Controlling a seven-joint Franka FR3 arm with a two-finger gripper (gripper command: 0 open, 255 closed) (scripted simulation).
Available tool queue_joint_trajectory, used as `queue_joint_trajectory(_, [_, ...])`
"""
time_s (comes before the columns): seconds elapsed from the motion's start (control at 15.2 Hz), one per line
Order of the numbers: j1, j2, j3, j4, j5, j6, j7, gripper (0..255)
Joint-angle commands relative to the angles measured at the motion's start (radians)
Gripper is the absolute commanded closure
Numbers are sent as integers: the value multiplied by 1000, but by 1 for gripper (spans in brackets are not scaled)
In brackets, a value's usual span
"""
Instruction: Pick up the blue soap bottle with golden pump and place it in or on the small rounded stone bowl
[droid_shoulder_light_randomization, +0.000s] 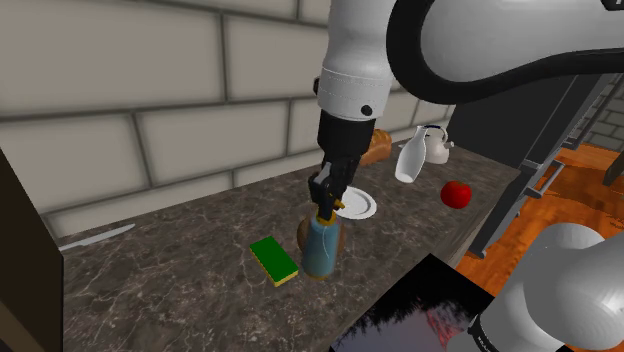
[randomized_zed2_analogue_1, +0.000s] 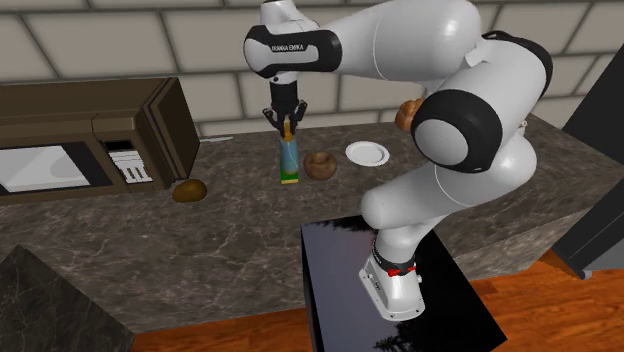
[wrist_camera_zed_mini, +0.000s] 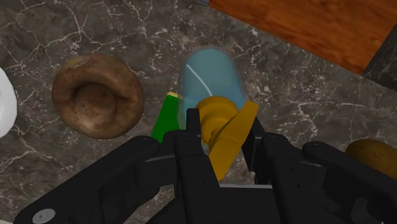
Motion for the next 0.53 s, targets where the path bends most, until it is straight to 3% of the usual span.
queue_joint_trajectory(0.0, [-3,3,-5,29,-4,-27,1,255])
queue_joint_trajectory(0.26, [-6,5,-12,76,-11,-71,3,255])
queue_joint_trajectory(0.46, [-34,27,-63,115,-43,-98,-57,255])
